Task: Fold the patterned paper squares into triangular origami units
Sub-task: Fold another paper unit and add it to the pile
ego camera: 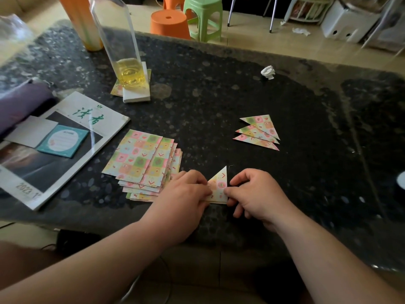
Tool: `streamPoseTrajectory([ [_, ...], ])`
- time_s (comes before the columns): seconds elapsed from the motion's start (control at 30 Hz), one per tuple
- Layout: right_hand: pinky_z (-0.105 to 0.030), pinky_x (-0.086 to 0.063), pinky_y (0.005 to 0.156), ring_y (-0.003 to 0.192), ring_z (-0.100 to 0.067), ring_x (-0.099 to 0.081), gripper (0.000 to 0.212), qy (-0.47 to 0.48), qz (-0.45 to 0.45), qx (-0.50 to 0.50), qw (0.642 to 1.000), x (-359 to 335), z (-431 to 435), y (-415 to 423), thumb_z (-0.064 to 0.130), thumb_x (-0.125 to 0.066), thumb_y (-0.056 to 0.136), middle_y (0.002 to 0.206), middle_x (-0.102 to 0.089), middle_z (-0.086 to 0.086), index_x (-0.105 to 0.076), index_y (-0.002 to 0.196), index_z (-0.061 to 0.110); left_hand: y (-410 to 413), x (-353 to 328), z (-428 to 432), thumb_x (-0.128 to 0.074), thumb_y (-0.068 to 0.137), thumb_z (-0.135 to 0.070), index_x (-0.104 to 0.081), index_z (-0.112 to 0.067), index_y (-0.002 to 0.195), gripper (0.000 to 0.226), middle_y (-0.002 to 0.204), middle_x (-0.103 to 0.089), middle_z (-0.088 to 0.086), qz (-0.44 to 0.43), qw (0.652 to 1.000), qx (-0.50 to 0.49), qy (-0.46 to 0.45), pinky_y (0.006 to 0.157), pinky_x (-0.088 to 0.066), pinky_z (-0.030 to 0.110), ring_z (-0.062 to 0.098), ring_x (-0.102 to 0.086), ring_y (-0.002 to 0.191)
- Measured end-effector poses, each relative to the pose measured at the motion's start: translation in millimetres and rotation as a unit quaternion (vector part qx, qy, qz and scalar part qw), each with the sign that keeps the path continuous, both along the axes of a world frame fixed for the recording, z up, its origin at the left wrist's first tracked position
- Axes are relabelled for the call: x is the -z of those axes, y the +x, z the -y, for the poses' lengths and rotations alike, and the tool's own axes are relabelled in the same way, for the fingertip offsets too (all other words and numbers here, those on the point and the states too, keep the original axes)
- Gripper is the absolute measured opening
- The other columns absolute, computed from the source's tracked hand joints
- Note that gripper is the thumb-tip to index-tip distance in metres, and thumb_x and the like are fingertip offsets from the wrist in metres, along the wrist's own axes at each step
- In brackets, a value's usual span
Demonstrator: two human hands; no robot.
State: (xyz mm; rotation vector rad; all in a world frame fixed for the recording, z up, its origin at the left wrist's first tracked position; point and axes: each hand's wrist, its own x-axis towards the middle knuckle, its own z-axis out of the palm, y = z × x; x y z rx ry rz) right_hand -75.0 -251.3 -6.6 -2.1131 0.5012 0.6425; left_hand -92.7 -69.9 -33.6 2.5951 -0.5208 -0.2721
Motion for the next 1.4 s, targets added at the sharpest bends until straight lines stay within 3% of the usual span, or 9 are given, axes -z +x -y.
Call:
streamPoseTrajectory([
  [0.07, -0.024, -0.047, 0.045, 0.054, -0.016, -0.071, 0.002, 0.008, -0.009, -0.002, 1.000, -1.0, 1.3, -0.4, 0.017, -0.071, 0.096, 0.075, -0.076, -0.004, -0.069, 0.097, 0.017, 0.4, 1.2, 1.1, -0.056, 0.102, -0.035, -0.067, -0.031, 0.128, 0.028, 0.129, -0.046, -0.020, -0.001, 1.000, -0.004, -0.007, 0.098, -0.028, 0.013, 0.001, -0.036, 0.119],
  [0.27, -0.026, -0.053, 0.050, 0.057, -0.019, -0.073, 0.011, 0.041, -0.057, 0.005, 0.998, -5.8, 2.9, -0.8, 0.017, -0.069, 0.098, 0.074, -0.077, -0.008, -0.075, 0.092, 0.010, -0.5, -0.1, 0.0, -0.055, 0.103, -0.032, -0.070, -0.032, 0.123, 0.025, 0.128, -0.047, -0.020, -0.008, 1.000, -0.001, -0.017, 0.098, -0.028, 0.014, 0.002, -0.037, 0.118],
  [0.53, -0.028, -0.050, 0.057, 0.044, -0.007, -0.060, 0.013, -0.035, -0.042, -0.052, 0.997, -7.0, 0.2, 0.2, 0.023, -0.074, 0.094, 0.066, -0.075, 0.004, -0.077, 0.082, 0.019, -0.3, -3.5, 2.1, -0.053, 0.104, -0.032, -0.071, -0.031, 0.123, 0.027, 0.132, -0.048, -0.018, -0.010, 1.000, 0.006, -0.006, 0.100, -0.026, 0.016, 0.003, -0.037, 0.120],
  [0.8, -0.024, -0.044, 0.047, 0.045, -0.012, -0.053, 0.016, -0.033, -0.051, -0.063, 0.996, -7.6, -0.4, -0.7, 0.019, -0.074, 0.092, 0.068, -0.076, 0.003, -0.079, 0.077, 0.017, -4.7, 0.3, 3.9, -0.055, 0.103, -0.022, -0.070, -0.025, 0.124, 0.027, 0.129, -0.053, -0.012, 0.017, 1.000, 0.010, -0.003, 0.101, -0.035, 0.023, 0.011, -0.042, 0.118],
  [0.93, -0.023, -0.045, 0.052, 0.043, -0.009, -0.057, 0.018, -0.044, -0.047, -0.078, 0.995, -8.4, -1.0, -2.7, 0.017, -0.072, 0.092, 0.068, -0.076, 0.004, -0.080, 0.076, 0.014, -5.4, 2.8, 6.1, -0.058, 0.100, -0.017, -0.072, -0.025, 0.122, 0.027, 0.128, -0.056, -0.008, 0.029, 0.999, 0.020, 0.009, 0.103, -0.042, 0.037, 0.016, -0.045, 0.116],
  [1.03, -0.016, -0.040, 0.041, 0.045, -0.009, -0.064, 0.017, -0.032, -0.041, -0.070, 0.996, -6.8, -1.3, -3.3, 0.012, -0.068, 0.093, 0.066, -0.076, 0.001, -0.078, 0.079, 0.009, -6.3, 7.5, 6.7, -0.063, 0.096, -0.013, -0.075, -0.022, 0.117, 0.025, 0.122, -0.059, -0.005, 0.049, 0.999, 0.016, 0.015, 0.097, -0.046, 0.046, 0.021, -0.049, 0.111],
  [1.13, -0.017, -0.043, 0.039, 0.048, -0.012, -0.068, 0.016, -0.020, -0.046, -0.062, 0.997, -5.4, -1.1, -3.4, 0.009, -0.067, 0.094, 0.066, -0.076, -0.003, -0.076, 0.081, 0.006, -7.8, 10.6, 6.6, -0.070, 0.089, -0.008, -0.078, -0.020, 0.108, 0.024, 0.117, -0.062, -0.002, 0.072, 0.997, 0.021, 0.026, 0.092, -0.049, 0.050, 0.025, -0.052, 0.105],
  [1.3, -0.020, -0.047, 0.042, 0.052, -0.014, -0.072, 0.014, -0.022, -0.045, -0.063, 0.997, -2.8, -0.7, -2.6, 0.007, -0.067, 0.093, 0.067, -0.076, -0.004, -0.075, 0.082, 0.007, -17.7, 8.6, 9.2, -0.066, 0.090, -0.016, -0.074, -0.022, 0.113, 0.025, 0.132, -0.055, -0.002, 0.066, 0.994, 0.041, 0.071, 0.096, -0.045, 0.039, 0.022, -0.047, 0.114],
  [1.4, -0.021, -0.049, 0.043, 0.054, -0.016, -0.073, 0.013, -0.015, -0.043, -0.059, 0.997, -1.0, -0.8, -3.0, 0.005, -0.066, 0.092, 0.066, -0.076, -0.005, -0.073, 0.082, 0.007, -31.5, 4.1, 14.6, -0.060, 0.094, -0.031, -0.062, -0.017, 0.132, 0.040, 0.149, -0.044, 0.003, 0.053, 0.992, 0.060, 0.100, 0.109, -0.038, 0.038, 0.024, -0.039, 0.132],
])
